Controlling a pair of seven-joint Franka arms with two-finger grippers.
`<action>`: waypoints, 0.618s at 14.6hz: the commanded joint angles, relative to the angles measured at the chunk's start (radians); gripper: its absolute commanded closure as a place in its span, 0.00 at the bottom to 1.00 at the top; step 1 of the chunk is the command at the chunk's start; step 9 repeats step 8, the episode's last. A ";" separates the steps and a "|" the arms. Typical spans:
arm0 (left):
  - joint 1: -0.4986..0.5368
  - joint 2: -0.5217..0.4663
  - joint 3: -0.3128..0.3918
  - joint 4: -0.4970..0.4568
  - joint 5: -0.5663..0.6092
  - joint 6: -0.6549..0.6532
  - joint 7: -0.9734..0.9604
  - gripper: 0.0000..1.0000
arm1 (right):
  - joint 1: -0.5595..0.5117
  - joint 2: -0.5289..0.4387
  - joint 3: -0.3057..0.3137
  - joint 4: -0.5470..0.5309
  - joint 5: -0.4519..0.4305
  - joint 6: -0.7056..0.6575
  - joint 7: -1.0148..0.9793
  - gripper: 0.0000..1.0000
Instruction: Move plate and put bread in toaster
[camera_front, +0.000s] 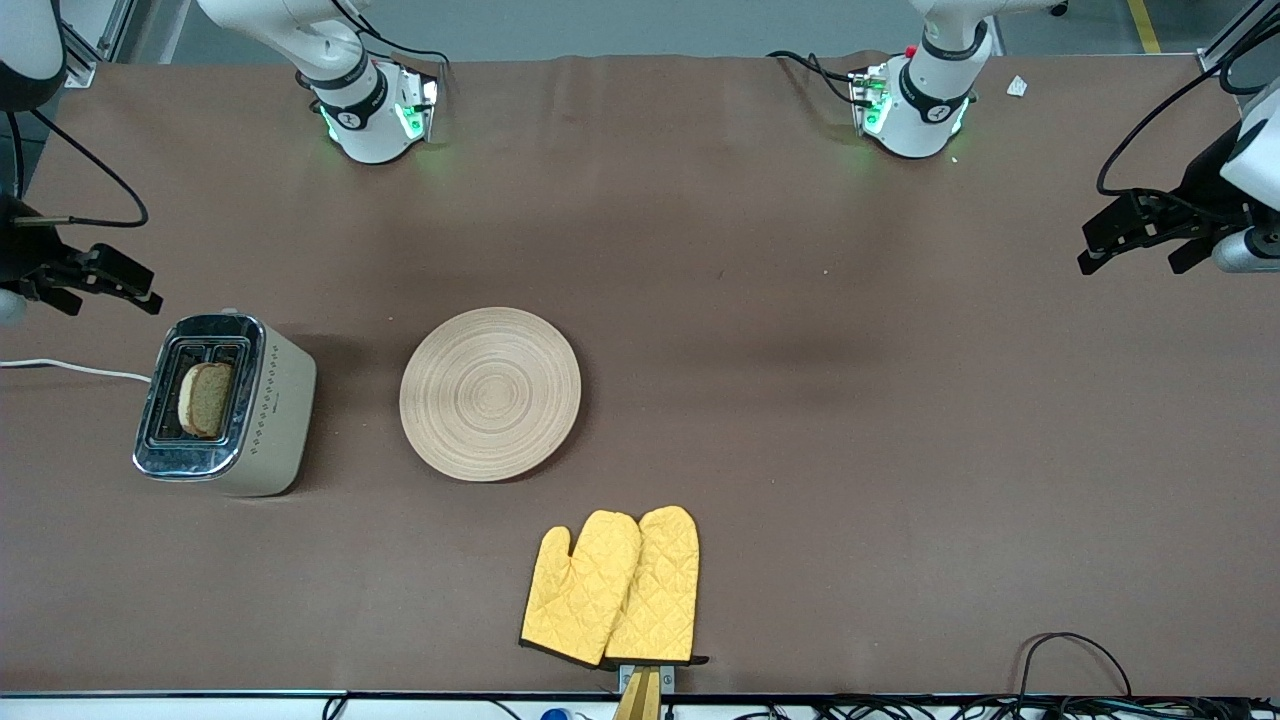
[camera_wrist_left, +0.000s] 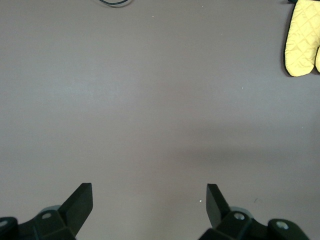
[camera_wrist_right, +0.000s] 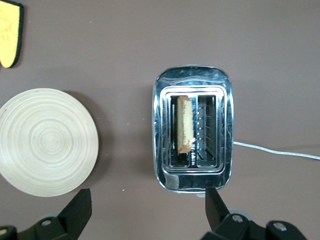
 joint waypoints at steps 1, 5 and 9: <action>0.001 0.004 0.001 0.021 0.002 -0.018 0.018 0.00 | 0.023 -0.015 0.001 0.020 0.016 -0.021 0.017 0.00; 0.001 0.004 0.001 0.021 0.004 -0.018 0.018 0.00 | 0.023 0.002 0.000 0.090 0.013 -0.031 0.002 0.00; -0.005 0.005 -0.004 0.036 0.037 -0.018 0.009 0.00 | 0.023 0.022 -0.002 0.123 0.015 -0.064 0.000 0.00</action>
